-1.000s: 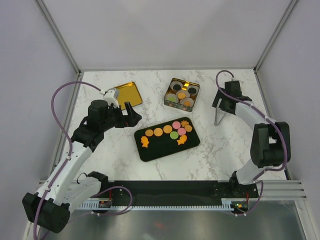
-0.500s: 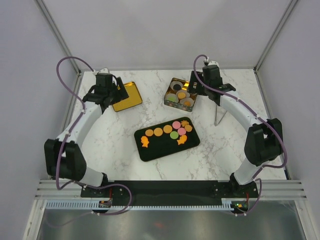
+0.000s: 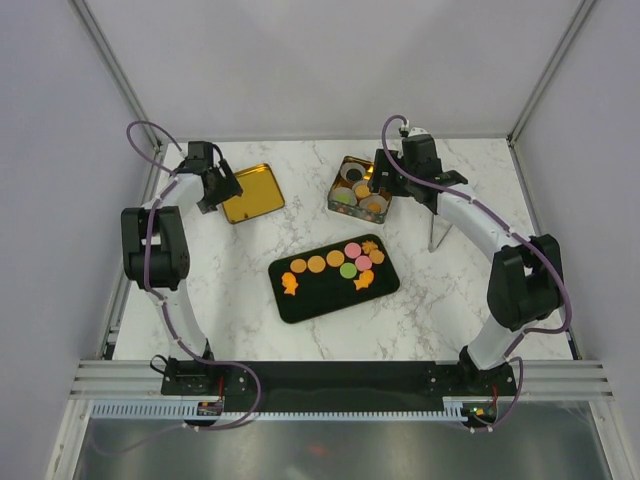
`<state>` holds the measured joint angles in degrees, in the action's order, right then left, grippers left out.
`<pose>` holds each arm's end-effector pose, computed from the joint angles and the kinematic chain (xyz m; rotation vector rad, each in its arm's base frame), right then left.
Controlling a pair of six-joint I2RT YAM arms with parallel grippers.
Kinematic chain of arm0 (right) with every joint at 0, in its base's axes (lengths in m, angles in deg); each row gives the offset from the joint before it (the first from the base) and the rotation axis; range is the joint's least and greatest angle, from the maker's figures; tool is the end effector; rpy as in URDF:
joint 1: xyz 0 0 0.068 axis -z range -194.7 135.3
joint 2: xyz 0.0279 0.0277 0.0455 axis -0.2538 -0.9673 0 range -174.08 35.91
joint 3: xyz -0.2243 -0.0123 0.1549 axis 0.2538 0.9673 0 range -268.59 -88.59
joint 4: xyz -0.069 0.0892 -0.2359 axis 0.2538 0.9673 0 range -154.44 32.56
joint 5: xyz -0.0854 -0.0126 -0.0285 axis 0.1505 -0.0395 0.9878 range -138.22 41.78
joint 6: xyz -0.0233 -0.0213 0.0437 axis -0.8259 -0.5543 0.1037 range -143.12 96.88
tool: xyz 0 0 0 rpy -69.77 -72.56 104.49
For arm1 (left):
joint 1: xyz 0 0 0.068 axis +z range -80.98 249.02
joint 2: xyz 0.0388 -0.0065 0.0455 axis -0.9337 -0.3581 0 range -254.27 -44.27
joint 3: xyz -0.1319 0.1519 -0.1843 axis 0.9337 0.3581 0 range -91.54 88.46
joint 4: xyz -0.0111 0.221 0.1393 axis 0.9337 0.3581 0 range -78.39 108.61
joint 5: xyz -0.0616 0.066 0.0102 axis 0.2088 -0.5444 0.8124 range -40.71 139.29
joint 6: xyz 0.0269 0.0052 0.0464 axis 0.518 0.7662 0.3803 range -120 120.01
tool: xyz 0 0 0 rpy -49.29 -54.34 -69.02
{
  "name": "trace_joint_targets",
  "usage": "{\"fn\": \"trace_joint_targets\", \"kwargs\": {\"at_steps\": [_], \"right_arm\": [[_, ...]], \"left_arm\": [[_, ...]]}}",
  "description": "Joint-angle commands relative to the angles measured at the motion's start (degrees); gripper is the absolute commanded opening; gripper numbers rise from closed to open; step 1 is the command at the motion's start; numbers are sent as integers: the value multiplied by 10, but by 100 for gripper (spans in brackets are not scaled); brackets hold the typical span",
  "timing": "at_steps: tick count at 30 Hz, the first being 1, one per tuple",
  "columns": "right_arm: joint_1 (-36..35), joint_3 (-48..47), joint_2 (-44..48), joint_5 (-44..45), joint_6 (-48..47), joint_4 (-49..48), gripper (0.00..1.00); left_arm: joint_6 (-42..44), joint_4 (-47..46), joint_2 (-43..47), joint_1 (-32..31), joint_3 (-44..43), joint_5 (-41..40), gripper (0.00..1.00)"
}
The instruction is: Pack the cookies
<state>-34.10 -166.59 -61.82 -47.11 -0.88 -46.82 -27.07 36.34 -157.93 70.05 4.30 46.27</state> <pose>0.3714 0.1300 0.2824 0.0665 2.2482 0.3752 0.4326 0.0097 0.1981 -0.6327 2.4388 -0.1184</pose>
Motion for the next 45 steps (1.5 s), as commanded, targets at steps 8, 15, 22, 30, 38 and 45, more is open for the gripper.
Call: {"fn": "trace_joint_targets", "kwargs": {"at_steps": [8,15,22,30,38,45], "right_arm": [[-2,12,34,-29,-11,-27,93],[-2,13,33,-31,-11,-28,92],[-2,7,26,-40,-12,-29,92],[-3,-2,20,-55,-11,-26,92],[-4,-18,1,-94,-8,-33,92],[-13,-55,-38,-153,2,-52,92]], "left_arm": [[21,-32,-61,35,-42,80,79],[13,-35,-85,37,-44,83,56],[14,-33,-90,38,-44,74,31],[27,-7,-82,37,-55,77,2],[29,-6,6,33,-49,114,2],[39,-6,97,3,-29,127,2]]}}
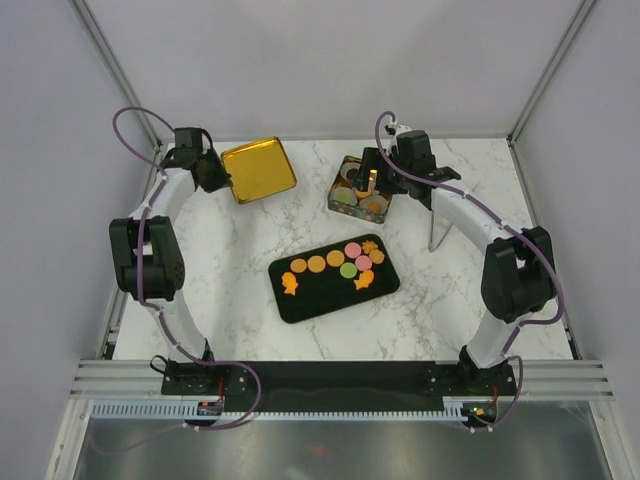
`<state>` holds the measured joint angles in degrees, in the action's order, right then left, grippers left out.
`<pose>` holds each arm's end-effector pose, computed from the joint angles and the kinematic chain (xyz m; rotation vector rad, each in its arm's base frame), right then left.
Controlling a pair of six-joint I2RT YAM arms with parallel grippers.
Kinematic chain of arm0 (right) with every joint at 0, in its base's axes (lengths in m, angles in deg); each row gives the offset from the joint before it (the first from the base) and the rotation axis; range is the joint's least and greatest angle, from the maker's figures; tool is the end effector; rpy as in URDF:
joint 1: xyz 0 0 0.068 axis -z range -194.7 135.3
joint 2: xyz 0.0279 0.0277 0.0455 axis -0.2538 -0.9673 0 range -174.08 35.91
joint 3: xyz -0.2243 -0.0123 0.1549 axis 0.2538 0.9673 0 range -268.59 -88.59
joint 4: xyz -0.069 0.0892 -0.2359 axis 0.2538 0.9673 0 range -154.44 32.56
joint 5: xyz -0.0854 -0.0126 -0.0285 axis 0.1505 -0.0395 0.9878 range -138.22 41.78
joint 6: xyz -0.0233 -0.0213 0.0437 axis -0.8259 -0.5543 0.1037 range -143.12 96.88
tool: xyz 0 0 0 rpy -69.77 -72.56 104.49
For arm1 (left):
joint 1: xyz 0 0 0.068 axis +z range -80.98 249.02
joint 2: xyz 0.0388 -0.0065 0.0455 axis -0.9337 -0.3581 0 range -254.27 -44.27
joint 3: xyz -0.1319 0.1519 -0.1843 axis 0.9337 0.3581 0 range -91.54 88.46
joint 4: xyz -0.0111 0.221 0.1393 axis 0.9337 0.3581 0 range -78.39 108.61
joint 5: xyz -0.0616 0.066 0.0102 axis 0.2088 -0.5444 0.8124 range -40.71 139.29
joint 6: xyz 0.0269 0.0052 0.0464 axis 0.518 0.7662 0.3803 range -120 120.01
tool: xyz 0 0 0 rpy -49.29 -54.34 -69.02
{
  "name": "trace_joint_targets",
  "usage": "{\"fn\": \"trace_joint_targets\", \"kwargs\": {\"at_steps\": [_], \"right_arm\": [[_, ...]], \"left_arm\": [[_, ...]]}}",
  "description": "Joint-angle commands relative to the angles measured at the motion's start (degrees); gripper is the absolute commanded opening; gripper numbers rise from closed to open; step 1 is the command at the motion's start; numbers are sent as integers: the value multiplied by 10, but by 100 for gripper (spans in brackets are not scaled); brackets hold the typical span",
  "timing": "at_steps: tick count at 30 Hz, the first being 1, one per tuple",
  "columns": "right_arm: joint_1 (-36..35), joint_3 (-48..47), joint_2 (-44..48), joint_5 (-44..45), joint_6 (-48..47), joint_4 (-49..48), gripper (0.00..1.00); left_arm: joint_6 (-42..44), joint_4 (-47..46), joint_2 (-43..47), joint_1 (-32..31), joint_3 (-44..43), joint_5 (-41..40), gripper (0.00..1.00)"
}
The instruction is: Pack the cookies
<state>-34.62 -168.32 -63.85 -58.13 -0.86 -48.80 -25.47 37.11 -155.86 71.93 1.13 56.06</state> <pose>0.3778 0.1434 0.2825 -0.0540 2.2475 0.5964 0.4354 0.0180 0.2296 -0.5508 2.3947 -0.3185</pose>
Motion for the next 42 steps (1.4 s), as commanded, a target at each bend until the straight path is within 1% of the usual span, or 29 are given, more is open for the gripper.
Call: {"fn": "trace_joint_targets", "kwargs": {"at_steps": [1,4,5,10,17,22,24,29,30,31,33,34,36,37,40,42], "right_arm": [[-9,-42,-23,-52,8,-36,92],[-13,-62,-42,-86,21,-50,92],[-13,-70,-49,-92,26,-54,92],[-19,-86,-63,-136,50,-87,92],[-20,-100,-82,-156,66,-105,93],[-20,-100,-98,-156,71,-104,93],[-20,-101,-100,-173,85,-111,93],[-20,-88,-90,-210,125,-152,86],[-20,-85,-86,-210,130,-151,84],[-20,-83,-80,-210,138,-151,76],[-20,-80,-76,-216,146,-152,68],[-20,-75,-75,-222,154,-152,59],[-20,-67,-75,-232,163,-177,49],[-20,-61,-75,-240,167,-180,36],[-20,-49,-67,-238,170,-184,19],[-19,-47,-65,-236,171,-184,11]], "left_arm": [[23,-13,83,-19,11,31,2],[26,-13,117,-23,31,36,2],[26,-13,124,-47,37,36,2],[17,-14,158,-79,60,40,2],[10,-22,193,-146,72,43,2],[5,-39,213,-172,85,59,2],[3,-53,221,-178,96,68,2],[2,-62,229,-191,121,68,2],[2,-62,226,-193,123,68,2],[2,-62,226,-195,125,68,2],[2,-62,226,-197,137,68,2],[2,-62,227,-198,139,68,2],[2,-62,227,-200,145,68,2],[2,-62,226,-202,143,68,2],[2,-62,226,-206,139,68,2],[2,-62,226,-208,136,68,2]]}}
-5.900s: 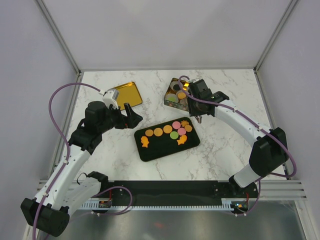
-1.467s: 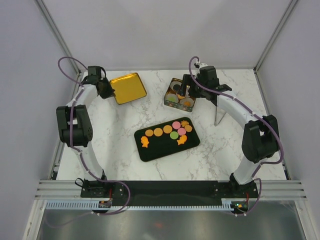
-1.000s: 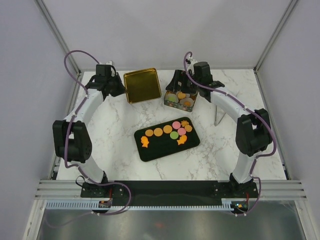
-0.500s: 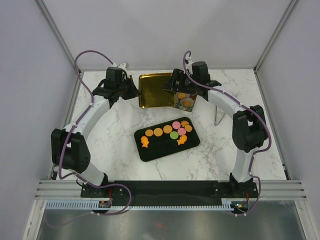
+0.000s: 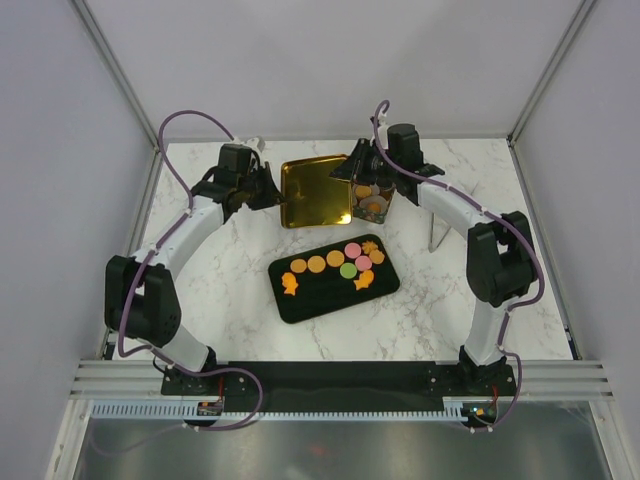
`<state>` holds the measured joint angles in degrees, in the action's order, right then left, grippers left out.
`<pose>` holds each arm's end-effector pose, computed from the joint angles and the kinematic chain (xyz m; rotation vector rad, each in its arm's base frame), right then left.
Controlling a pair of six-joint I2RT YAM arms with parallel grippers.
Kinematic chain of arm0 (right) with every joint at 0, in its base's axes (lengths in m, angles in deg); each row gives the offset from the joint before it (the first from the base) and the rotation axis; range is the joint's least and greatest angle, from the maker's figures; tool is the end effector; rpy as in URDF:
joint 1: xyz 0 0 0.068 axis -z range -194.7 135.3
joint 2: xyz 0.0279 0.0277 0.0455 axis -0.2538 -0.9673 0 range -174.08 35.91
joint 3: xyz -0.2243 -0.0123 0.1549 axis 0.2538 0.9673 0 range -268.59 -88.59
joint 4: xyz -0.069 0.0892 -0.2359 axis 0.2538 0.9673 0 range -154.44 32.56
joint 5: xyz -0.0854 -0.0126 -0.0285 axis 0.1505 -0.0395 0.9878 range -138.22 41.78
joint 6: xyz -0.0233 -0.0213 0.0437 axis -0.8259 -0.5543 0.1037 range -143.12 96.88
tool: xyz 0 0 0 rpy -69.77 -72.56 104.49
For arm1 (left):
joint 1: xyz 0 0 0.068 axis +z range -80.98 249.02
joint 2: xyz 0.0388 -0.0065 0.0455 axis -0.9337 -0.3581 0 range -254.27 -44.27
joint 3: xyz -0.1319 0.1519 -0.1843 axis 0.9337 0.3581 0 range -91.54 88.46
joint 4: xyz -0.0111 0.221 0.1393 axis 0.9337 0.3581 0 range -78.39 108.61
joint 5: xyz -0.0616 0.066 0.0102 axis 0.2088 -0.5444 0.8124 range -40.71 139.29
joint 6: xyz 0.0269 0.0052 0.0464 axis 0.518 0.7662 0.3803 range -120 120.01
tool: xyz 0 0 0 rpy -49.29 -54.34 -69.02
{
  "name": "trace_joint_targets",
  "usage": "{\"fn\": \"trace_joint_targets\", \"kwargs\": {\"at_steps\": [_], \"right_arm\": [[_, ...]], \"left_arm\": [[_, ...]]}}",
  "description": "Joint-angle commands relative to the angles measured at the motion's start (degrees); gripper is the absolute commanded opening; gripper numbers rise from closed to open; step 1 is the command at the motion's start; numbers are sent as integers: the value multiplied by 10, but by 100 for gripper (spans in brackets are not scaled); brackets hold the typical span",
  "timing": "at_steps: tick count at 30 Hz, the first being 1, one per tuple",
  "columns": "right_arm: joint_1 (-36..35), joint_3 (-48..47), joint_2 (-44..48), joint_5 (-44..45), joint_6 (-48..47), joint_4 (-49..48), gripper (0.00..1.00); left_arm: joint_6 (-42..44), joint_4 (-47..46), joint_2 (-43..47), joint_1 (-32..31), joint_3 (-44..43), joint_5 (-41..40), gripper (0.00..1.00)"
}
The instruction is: Pack the cookies
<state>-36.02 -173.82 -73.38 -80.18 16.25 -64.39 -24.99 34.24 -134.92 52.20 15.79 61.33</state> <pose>0.4128 0.1813 0.2750 -0.0555 2.1409 1.2098 0.3397 -0.1103 0.2882 -0.0537 2.3380 -0.6133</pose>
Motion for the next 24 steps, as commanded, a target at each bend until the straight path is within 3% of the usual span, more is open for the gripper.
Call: {"fn": "trace_joint_targets", "kwargs": {"at_steps": [1,3,4,7,9,15,20,21,24], "right_arm": [[-4,8,32,-16,2,-27,5],[-1,7,34,-16,10,-27,0],[1,3,35,-15,11,-26,0],[13,-17,26,-13,21,-18,0],[29,-45,9,-16,24,-1,0],[72,-104,-25,-21,52,59,0],[83,-165,-52,-22,64,109,0],[85,-174,-53,-21,68,112,0],[89,-181,-54,-19,75,117,0]], "left_arm": [[-2,-33,19,-14,-13,15,2],[-5,-50,22,-16,-18,22,2],[3,-132,24,-18,-19,47,22],[19,-131,43,-20,-16,41,51],[31,-128,68,-23,-9,33,64],[31,-128,119,-91,11,33,64],[31,-128,121,-223,36,33,64],[349,-189,119,-238,43,-208,80],[409,-248,112,-283,81,-260,79]]}}
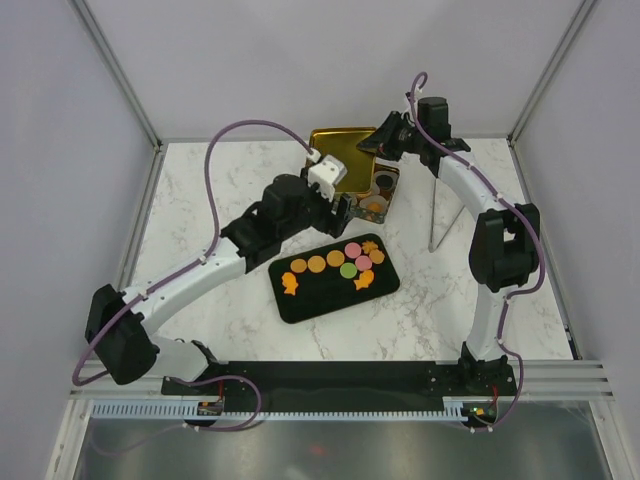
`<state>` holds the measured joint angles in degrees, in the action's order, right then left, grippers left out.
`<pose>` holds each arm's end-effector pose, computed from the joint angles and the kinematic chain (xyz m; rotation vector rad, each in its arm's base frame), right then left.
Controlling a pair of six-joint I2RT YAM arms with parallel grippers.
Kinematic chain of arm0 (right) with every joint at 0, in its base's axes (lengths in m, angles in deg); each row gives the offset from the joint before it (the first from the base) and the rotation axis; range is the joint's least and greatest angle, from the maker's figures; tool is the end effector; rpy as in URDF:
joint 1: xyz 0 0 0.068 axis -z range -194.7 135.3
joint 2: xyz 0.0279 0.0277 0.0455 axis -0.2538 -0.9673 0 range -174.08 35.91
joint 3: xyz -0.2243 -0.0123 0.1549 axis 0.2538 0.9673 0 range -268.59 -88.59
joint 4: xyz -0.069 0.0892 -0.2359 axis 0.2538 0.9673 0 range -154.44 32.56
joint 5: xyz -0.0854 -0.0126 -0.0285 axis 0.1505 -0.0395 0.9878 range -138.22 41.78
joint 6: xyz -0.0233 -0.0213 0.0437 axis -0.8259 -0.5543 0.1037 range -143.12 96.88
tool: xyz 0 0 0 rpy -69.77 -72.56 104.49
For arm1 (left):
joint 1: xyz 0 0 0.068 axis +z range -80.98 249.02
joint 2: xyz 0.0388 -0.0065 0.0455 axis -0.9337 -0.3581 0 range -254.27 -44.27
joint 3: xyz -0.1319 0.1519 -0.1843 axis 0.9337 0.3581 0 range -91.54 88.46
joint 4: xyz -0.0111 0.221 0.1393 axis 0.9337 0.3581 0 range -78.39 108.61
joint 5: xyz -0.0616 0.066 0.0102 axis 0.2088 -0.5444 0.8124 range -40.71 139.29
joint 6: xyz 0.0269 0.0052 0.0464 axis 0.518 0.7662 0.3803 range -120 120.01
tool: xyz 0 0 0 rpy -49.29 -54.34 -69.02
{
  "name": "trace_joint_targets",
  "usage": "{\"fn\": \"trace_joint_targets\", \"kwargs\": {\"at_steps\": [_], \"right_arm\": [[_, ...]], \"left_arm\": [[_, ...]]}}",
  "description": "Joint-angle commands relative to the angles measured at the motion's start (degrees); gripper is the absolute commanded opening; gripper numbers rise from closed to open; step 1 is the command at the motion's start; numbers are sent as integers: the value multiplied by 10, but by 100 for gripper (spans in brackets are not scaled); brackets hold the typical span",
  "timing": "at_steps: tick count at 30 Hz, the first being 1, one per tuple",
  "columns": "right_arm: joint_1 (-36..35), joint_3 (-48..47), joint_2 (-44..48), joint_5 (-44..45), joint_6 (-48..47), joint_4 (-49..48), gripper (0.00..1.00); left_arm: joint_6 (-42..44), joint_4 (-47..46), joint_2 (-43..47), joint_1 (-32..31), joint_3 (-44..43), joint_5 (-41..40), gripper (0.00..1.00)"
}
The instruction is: Pack the cookies
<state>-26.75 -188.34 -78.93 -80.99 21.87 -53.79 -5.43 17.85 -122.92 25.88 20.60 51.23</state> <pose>0.4622 0.1183 0.3021 0.2258 2.1447 1.1838 0.2361 -0.2228 0.3533 0.6410 1.8036 -0.6117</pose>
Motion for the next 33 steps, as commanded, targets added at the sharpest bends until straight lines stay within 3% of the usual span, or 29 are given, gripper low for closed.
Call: {"fn": "trace_joint_targets", "kwargs": {"at_steps": [1,4,11,18,33], "right_arm": [[-3,-36,2,-12,19,12,0],[1,-33,8,-12,23,17,0],[1,2,44,-12,22,17,0],[1,32,67,-22,23,17,0],[1,31,74,-16,21,24,0]], "left_arm": [[258,-147,-8,-38,48,-175,79],[356,-316,-4,-56,142,-220,82],[531,-537,-56,-55,183,-200,85],[622,-569,-111,-56,163,-152,85],[605,-552,-112,-68,188,-78,84]]}}
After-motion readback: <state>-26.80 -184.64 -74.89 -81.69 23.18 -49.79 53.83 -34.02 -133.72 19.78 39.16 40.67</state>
